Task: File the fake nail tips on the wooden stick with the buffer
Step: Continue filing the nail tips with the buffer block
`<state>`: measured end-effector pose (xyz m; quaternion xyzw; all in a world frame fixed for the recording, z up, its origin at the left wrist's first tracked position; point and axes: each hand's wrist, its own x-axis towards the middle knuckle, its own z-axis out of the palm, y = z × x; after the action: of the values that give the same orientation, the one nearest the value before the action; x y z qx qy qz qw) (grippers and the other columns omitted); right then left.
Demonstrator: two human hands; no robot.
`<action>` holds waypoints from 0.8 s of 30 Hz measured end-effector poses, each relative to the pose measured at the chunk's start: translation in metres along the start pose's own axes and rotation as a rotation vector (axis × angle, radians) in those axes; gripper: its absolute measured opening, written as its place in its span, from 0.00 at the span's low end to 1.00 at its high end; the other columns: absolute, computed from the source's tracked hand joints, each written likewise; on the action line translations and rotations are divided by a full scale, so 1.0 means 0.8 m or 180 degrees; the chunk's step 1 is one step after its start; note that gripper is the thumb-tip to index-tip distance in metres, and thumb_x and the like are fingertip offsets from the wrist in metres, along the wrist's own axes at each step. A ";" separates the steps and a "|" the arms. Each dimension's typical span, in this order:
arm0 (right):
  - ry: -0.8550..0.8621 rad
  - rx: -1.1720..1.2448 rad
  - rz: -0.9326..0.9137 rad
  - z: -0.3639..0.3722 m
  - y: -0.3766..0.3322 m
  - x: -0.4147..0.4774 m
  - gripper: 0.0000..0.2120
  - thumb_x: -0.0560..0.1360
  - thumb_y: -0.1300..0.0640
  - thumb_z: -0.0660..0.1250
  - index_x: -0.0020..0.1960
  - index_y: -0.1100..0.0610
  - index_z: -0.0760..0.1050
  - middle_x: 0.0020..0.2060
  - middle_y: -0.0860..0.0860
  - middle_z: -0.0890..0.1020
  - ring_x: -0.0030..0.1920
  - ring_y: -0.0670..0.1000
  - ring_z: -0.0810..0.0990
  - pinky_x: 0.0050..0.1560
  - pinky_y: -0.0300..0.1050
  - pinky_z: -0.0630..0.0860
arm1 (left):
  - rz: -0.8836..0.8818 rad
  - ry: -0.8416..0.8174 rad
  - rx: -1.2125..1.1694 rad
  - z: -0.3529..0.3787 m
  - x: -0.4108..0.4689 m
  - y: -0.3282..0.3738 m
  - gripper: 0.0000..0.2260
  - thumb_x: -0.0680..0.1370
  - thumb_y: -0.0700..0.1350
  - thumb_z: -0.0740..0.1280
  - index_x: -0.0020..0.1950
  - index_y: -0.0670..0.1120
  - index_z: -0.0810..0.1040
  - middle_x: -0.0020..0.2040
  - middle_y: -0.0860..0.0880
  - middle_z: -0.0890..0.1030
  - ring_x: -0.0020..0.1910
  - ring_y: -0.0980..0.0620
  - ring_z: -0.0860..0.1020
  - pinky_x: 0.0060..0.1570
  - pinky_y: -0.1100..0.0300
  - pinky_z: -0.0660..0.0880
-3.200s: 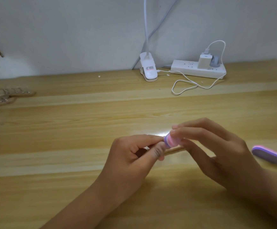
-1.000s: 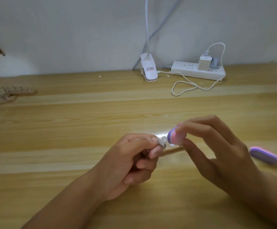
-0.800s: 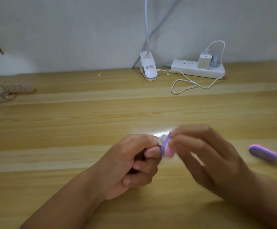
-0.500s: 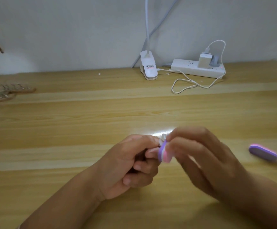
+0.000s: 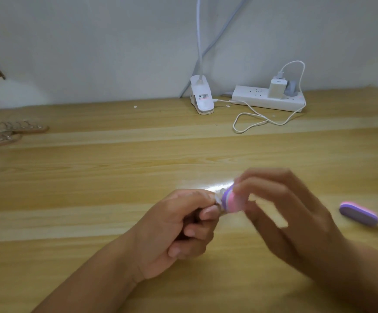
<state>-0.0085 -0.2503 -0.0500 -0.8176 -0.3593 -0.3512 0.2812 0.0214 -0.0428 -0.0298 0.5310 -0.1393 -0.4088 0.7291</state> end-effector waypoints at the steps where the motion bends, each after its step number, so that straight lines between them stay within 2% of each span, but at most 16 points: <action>1: -0.0093 -0.0030 -0.0182 0.004 -0.006 -0.003 0.15 0.77 0.70 0.65 0.62 0.59 0.74 0.56 0.53 0.77 0.57 0.52 0.79 0.62 0.41 0.73 | 0.0007 0.0001 -0.0012 0.001 0.000 -0.001 0.12 0.77 0.48 0.59 0.34 0.48 0.67 0.26 0.54 0.61 0.20 0.60 0.56 0.18 0.67 0.51; 3: -0.0234 -0.0174 -0.0317 0.007 -0.004 -0.005 0.16 0.76 0.72 0.66 0.61 0.59 0.75 0.55 0.55 0.79 0.56 0.53 0.79 0.61 0.43 0.75 | 0.0019 -0.0014 -0.0007 0.001 -0.001 -0.001 0.12 0.78 0.48 0.60 0.35 0.48 0.66 0.26 0.54 0.62 0.20 0.60 0.57 0.18 0.67 0.51; 8: 0.0062 -0.0172 0.0402 -0.006 0.022 0.005 0.10 0.79 0.69 0.64 0.57 0.60 0.78 0.52 0.50 0.78 0.54 0.50 0.79 0.59 0.45 0.76 | 0.0075 0.0174 0.0102 -0.001 0.000 -0.001 0.12 0.77 0.49 0.59 0.33 0.49 0.69 0.28 0.53 0.60 0.19 0.59 0.56 0.19 0.64 0.48; 10: 0.0022 0.0022 0.0242 0.000 0.010 0.002 0.11 0.79 0.68 0.63 0.59 0.57 0.76 0.54 0.50 0.77 0.56 0.49 0.78 0.60 0.42 0.74 | 0.0074 0.0198 0.0125 -0.001 0.001 -0.002 0.12 0.77 0.49 0.59 0.33 0.49 0.69 0.27 0.53 0.61 0.19 0.59 0.56 0.20 0.62 0.48; 13: -0.0276 0.0105 -0.0098 0.008 -0.001 -0.005 0.11 0.80 0.67 0.63 0.61 0.57 0.75 0.56 0.52 0.78 0.56 0.52 0.79 0.59 0.43 0.75 | 0.0042 0.0177 0.0237 0.002 0.000 -0.003 0.12 0.77 0.49 0.60 0.33 0.49 0.68 0.26 0.54 0.60 0.19 0.58 0.55 0.20 0.62 0.48; 17: -0.0233 -0.0022 0.0584 -0.002 0.028 0.000 0.09 0.78 0.71 0.66 0.55 0.61 0.78 0.51 0.52 0.79 0.52 0.49 0.78 0.54 0.48 0.77 | 0.0116 0.0271 0.0292 0.001 -0.001 -0.002 0.12 0.77 0.49 0.59 0.34 0.49 0.70 0.28 0.52 0.62 0.19 0.58 0.55 0.20 0.64 0.48; 19: -0.0149 0.0114 0.0775 -0.003 0.028 0.001 0.09 0.78 0.71 0.68 0.55 0.61 0.77 0.50 0.52 0.79 0.50 0.50 0.78 0.52 0.48 0.76 | 0.0300 0.0411 0.0493 0.003 0.001 -0.004 0.13 0.78 0.49 0.60 0.35 0.48 0.72 0.28 0.51 0.64 0.19 0.58 0.57 0.19 0.67 0.50; 22: -0.0301 0.0391 0.0421 0.000 0.014 -0.002 0.07 0.80 0.67 0.65 0.57 0.62 0.78 0.52 0.52 0.79 0.53 0.50 0.79 0.55 0.42 0.74 | 0.0839 0.0695 0.1058 0.006 0.005 -0.013 0.13 0.81 0.49 0.64 0.37 0.48 0.78 0.29 0.51 0.71 0.20 0.57 0.61 0.20 0.70 0.58; 24: -0.0437 0.0313 0.0284 -0.002 0.015 -0.001 0.07 0.80 0.66 0.65 0.56 0.64 0.79 0.53 0.54 0.79 0.54 0.51 0.79 0.56 0.42 0.75 | 0.1174 0.0853 0.1453 0.005 0.007 -0.018 0.12 0.80 0.48 0.65 0.38 0.47 0.81 0.30 0.52 0.74 0.21 0.59 0.64 0.22 0.71 0.61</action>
<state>-0.0002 -0.2583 -0.0522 -0.8402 -0.3578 -0.2634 0.3111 0.0158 -0.0510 -0.0424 0.6957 -0.2241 -0.1544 0.6648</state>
